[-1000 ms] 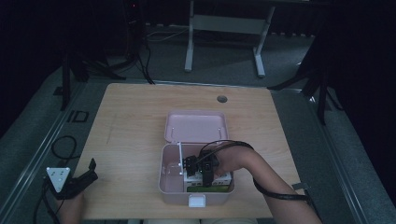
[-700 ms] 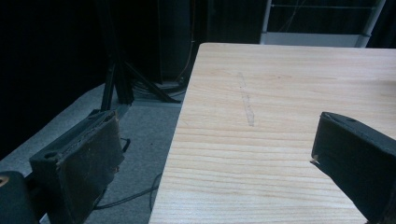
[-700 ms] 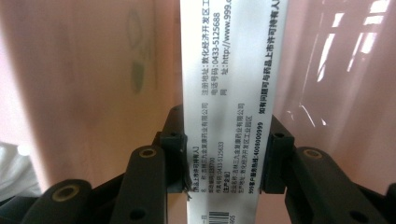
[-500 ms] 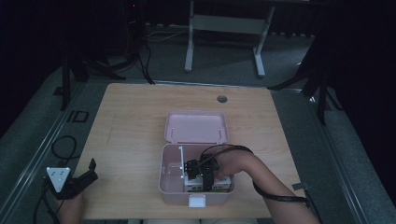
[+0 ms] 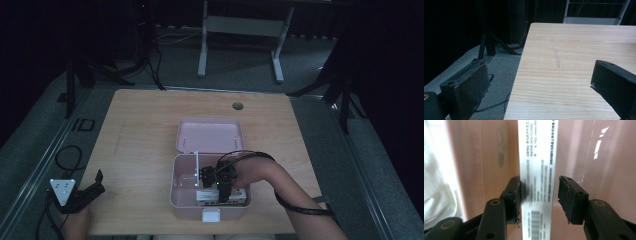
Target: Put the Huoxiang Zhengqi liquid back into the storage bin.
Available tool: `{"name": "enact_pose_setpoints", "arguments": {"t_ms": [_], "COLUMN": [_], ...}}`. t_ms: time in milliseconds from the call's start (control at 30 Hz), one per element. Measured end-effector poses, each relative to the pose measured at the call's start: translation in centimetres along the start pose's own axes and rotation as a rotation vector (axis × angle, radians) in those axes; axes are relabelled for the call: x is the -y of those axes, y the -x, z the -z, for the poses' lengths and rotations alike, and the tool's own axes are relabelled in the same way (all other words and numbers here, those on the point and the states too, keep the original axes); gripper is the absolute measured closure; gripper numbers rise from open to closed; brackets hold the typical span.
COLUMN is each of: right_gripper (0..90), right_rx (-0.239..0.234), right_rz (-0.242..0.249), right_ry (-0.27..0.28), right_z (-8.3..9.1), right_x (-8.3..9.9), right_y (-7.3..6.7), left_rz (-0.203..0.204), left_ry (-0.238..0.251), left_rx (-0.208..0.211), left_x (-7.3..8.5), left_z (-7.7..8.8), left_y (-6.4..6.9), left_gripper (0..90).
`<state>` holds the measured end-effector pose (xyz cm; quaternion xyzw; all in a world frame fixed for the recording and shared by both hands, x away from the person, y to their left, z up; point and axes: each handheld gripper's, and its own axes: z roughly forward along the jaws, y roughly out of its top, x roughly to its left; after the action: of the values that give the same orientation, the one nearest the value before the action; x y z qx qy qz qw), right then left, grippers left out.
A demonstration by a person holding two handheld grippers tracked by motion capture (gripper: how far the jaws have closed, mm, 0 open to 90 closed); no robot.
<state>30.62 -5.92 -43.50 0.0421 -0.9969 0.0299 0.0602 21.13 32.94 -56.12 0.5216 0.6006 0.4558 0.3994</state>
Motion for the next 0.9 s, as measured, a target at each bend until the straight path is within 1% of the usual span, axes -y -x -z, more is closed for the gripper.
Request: {"name": "enact_pose_setpoints", "arguments": {"t_ms": [133, 200, 267, 367, 500, 600, 667, 700, 733, 800, 900], "right_gripper": [52.5, 52.4, 52.4, 51.1, 50.1, 45.9, 45.4, 45.0, 43.0, 41.6, 36.0], "right_rx": [0.032, 0.039, 0.054, 0.066, 0.1, 0.124, 0.144, 0.154, 0.166, 0.175, 0.197], "right_rz": [-0.007, -0.015, -0.015, -0.031, -0.045, -0.069, -0.095, -0.105, -0.12, -0.145, -0.193], "right_ry": [0.043, 0.065, 0.074, 0.092, 0.141, 0.181, 0.222, 0.232, 0.251, 0.278, 0.313], "right_z": [1.6, 2.4, 3.2, 4.2, 5.9, 7.0, 7.8, 8.0, 8.4, 8.7, 8.8], "right_x": [0.7, 1.1, 1.7, 2.4, 3.8, 5.1, 6.4, 6.8, 7.5, 8.6, 10.6], "right_y": [0.0, 0.0, -0.2, -0.4, -0.7, -0.8, -0.7, -0.6, -0.5, -0.4, 0.0], "left_rz": [-0.003, -0.003, -0.003, -0.004, -0.004, -0.003, -0.004, -0.004, -0.004, -0.002, -0.004], "left_ry": [-0.003, -0.003, -0.004, -0.004, -0.004, -0.004, -0.005, -0.003, -0.004, -0.003, -0.005], "left_rx": [0.0, 0.0, 0.0, -0.001, -0.002, -0.002, -0.002, -0.002, -0.003, -0.002, -0.003], "left_x": [0.0, 0.0, 0.0, 0.0, 0.0, 0.0, 0.0, 0.0, 0.0, 0.0, 0.0], "left_z": [0.0, 0.0, 0.0, 0.0, 0.0, 0.0, 0.0, 0.0, 0.0, 0.0, 0.0], "left_y": [0.0, 0.0, 0.0, 0.0, 0.0, 0.0, 0.0, 0.0, 0.0, 0.0, 0.0], "left_gripper": [2.1, 2.1, 2.1, 2.1, 2.1, 2.1, 2.1, 2.1, 2.1, 2.1, 2.1]}}
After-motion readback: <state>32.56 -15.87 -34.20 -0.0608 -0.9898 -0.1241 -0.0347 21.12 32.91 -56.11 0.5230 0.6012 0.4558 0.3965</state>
